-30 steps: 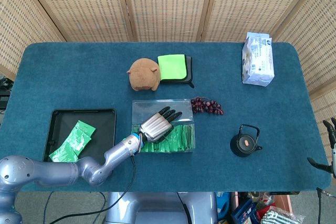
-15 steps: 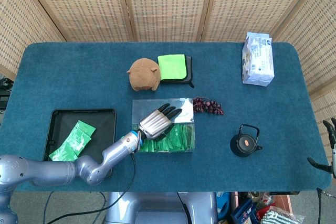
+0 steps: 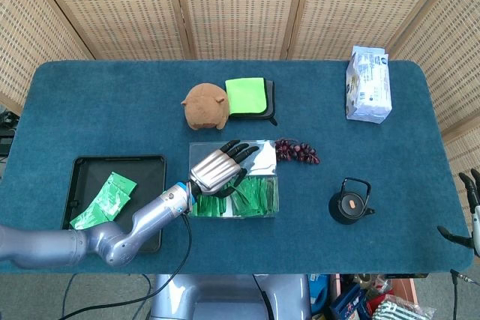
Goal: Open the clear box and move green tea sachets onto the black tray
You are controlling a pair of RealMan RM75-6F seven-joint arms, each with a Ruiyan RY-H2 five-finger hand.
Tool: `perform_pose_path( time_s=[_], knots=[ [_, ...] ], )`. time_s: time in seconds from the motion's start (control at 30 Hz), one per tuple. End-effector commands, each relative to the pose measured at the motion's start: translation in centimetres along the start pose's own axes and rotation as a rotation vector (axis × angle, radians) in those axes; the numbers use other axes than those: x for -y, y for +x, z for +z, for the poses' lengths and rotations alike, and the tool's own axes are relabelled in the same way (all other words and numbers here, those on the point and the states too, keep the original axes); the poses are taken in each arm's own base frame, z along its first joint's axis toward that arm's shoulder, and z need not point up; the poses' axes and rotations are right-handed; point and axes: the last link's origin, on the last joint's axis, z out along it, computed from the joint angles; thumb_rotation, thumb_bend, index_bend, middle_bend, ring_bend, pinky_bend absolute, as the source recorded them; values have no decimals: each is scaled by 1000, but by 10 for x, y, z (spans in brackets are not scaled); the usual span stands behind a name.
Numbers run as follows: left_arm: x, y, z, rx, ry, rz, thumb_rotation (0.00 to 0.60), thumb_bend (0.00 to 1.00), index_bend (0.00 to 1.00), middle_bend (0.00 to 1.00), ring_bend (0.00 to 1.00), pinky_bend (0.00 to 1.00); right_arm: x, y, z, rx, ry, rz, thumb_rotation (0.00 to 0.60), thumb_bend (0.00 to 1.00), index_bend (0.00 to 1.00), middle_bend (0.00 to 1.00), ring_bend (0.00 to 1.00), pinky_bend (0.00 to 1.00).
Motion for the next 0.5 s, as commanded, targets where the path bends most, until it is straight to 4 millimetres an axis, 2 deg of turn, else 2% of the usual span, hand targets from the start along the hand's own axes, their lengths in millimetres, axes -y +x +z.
perform_pose_path(
  time_s=[0.03, 0.5],
  knots=[
    [2, 10, -5, -16, 11, -34, 600, 420, 706, 0, 0, 0, 0, 0, 0, 0, 2, -2, 600, 0, 0, 0, 0, 0],
    [4, 35, -25, -62, 8, -84, 600, 420, 708, 0, 0, 0, 4, -1, -3, 0, 15, -8, 600, 0, 0, 0, 0, 0]
  ],
)
